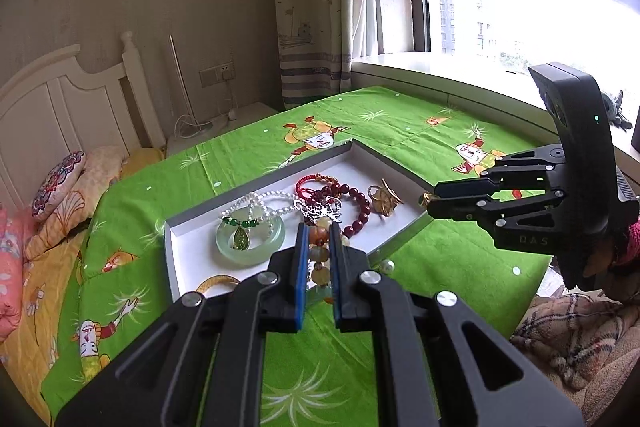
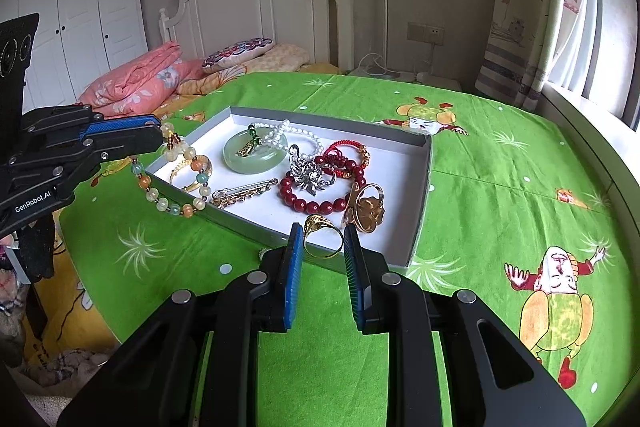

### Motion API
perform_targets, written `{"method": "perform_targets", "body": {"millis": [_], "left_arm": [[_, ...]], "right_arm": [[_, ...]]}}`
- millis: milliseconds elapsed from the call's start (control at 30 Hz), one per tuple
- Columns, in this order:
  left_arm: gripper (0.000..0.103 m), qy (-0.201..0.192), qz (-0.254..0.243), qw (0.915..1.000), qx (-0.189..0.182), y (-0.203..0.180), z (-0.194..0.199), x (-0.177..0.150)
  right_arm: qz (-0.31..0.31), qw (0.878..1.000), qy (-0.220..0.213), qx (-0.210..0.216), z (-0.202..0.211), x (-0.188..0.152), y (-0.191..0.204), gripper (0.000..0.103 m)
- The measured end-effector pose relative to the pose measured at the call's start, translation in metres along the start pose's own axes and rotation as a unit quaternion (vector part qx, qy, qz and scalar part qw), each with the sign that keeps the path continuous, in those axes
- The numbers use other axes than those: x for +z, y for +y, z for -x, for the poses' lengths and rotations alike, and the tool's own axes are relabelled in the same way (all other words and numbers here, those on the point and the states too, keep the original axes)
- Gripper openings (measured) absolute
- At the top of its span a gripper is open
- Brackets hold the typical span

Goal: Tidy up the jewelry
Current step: 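Lower the bead bracelet into the tray with the left tool and open it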

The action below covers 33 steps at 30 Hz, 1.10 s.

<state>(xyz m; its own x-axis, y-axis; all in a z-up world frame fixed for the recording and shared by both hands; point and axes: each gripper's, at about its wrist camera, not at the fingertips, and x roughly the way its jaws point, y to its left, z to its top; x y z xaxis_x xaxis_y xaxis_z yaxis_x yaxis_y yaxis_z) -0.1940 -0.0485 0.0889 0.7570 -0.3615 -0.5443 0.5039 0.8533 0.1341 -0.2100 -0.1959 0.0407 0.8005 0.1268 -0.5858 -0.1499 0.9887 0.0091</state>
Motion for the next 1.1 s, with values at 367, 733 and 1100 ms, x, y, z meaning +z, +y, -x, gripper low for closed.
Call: {"method": "perform_targets", "body": {"millis": [367,733,1100], "left_arm": [[0.009,0.004,-0.011,0.9999,-0.004,0.005,-0.026,0.032],[0.009,0.044,-0.008,0.9990,0.001,0.008,-0.075,0.034],[0.044,0.055,0.029,0.9979,0.018,0.032,-0.090,0.023]], "right_arm": [[0.017,1.000,-0.006,-0.008,-0.021,0.032,-0.004,0.022],[-0.012,0.999,0.029,-0.019,-0.078,0.065,-0.040,0.022],[-0.026,0.999,0.023,-0.039,-0.093,0.077,-0.054,0.035]]}}
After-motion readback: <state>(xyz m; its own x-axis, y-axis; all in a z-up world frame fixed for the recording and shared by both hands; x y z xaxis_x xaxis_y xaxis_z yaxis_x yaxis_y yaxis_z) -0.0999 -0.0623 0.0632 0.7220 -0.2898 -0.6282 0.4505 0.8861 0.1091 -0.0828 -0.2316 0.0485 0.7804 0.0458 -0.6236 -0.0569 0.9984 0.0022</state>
